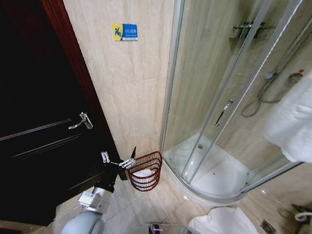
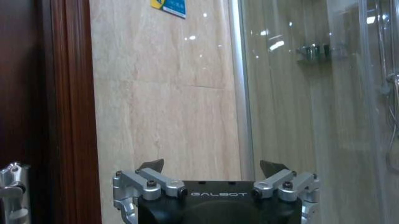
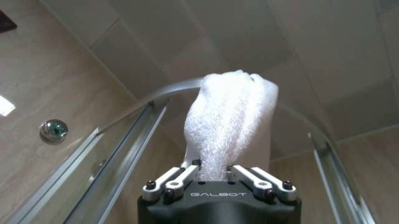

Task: Discard the used towel into the hamper.

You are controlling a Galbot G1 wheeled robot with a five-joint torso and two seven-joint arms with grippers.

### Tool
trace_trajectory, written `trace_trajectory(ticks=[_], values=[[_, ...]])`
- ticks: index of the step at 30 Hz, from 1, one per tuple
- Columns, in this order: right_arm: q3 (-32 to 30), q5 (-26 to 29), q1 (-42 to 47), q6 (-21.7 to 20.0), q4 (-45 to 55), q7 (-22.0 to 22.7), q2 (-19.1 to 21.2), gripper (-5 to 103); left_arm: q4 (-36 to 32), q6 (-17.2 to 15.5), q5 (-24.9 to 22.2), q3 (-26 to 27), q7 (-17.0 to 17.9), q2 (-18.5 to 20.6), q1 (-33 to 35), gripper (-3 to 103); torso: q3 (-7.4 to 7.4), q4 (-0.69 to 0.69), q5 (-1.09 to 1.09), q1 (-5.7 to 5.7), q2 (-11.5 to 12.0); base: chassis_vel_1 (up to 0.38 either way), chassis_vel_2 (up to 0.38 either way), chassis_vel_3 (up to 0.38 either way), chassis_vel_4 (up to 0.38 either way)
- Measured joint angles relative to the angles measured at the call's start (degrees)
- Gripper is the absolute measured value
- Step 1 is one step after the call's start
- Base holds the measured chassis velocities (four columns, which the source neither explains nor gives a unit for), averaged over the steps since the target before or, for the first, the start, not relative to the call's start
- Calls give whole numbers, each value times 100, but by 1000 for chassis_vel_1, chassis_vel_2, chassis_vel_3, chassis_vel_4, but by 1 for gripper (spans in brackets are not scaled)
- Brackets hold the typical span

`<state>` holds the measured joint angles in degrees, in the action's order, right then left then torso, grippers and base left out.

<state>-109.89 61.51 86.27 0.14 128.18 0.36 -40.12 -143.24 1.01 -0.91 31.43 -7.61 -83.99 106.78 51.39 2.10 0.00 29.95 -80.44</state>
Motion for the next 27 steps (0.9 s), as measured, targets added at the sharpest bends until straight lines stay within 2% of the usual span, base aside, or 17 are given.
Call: trace_trajectory(ticks=[2,3,6,7,9,13,14,17,19,21,27], values=[[-32,31,140,65,253,-26,-354,11,0,0,0,0,0,0,0,100,0,0,0,0,0,0,0,0,0],[-32,31,140,65,253,-26,-354,11,0,0,0,0,0,0,0,100,0,0,0,0,0,0,0,0,0],[65,55,331,208,645,-53,-959,11,0,0,0,0,0,1,0,100,0,0,0,0,0,0,0,0,0],[65,55,331,208,645,-53,-959,11,0,0,0,0,0,1,0,100,0,0,0,0,0,0,0,0,0],[155,64,444,308,866,-108,-1291,11,0,0,0,0,0,0,0,100,0,-1,5,0,0,0,0,0,0],[338,18,576,500,1202,-151,-1839,11,0,0,0,0,0,0,0,100,0,0,-2,0,0,0,0,0,0],[338,18,576,500,1202,-151,-1839,11,0,0,0,0,0,0,0,100,0,0,-2,0,0,0,0,0,0],[472,-98,700,706,1373,-197,-2226,11,0,0,0,0,0,0,0,100,1,0,-1,0,0,0,0,0,0],[520,-149,740,791,1411,-223,-2335,11,0,0,0,0,0,1,0,100,1,0,-1,0,0,0,0,0,0],[677,-361,857,1027,1483,-327,-2620,11,0,0,0,0,0,-1,0,100,0,-1,-1,0,0,0,0,0,0],[1156,-868,970,1457,1504,-501,-3025,11,0,0,0,0,0,0,0,100,1,-1,1,0,0,0,0,0,0]])
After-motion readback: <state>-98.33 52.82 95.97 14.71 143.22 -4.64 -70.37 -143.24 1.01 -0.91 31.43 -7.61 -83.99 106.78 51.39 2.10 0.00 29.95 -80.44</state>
